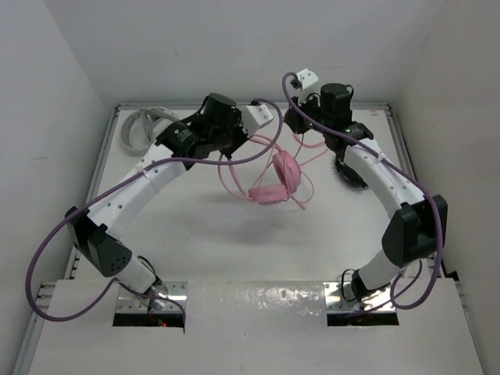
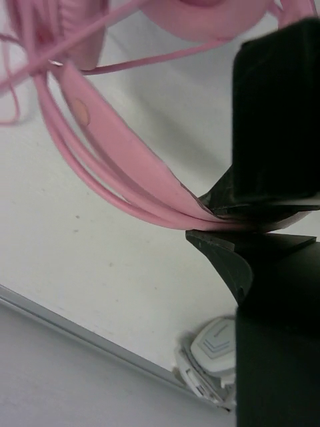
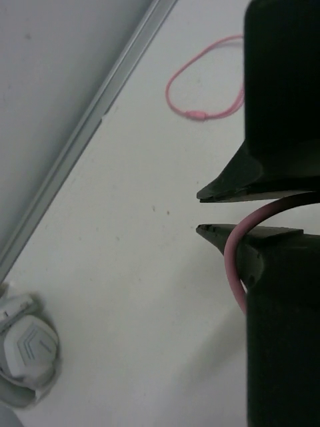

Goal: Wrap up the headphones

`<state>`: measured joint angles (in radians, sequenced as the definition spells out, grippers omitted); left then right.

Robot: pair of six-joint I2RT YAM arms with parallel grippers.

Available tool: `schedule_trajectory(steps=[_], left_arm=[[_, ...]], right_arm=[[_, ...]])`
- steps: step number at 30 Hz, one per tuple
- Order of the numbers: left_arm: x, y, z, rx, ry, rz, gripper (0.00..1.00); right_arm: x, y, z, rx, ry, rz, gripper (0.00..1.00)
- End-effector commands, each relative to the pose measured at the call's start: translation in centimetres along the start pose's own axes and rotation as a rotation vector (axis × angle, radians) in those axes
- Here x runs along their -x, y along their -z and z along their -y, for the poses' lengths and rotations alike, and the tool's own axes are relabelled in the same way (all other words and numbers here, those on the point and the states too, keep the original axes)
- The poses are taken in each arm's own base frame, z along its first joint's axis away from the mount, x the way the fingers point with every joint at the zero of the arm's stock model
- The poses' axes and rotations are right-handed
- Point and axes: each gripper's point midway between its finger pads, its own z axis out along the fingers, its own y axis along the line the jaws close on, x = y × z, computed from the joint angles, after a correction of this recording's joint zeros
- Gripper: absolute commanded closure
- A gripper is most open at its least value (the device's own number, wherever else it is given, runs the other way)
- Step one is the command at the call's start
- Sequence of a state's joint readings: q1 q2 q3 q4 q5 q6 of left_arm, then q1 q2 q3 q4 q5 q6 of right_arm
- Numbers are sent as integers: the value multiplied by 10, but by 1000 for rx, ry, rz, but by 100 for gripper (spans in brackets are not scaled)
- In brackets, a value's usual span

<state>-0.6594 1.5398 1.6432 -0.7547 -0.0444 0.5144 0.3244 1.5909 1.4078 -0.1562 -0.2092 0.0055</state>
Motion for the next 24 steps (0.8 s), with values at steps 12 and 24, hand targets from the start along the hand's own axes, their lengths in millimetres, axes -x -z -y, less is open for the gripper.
schedule_trajectory(steps=[12,24], left_arm=[[138,132,-36,-2,244,428,100],[184,178,-95,55,427,659,100]], right_arm=[[-54,-40,-72,493,-180,166,50],[-119,-71,-73,459,-353,205,22]])
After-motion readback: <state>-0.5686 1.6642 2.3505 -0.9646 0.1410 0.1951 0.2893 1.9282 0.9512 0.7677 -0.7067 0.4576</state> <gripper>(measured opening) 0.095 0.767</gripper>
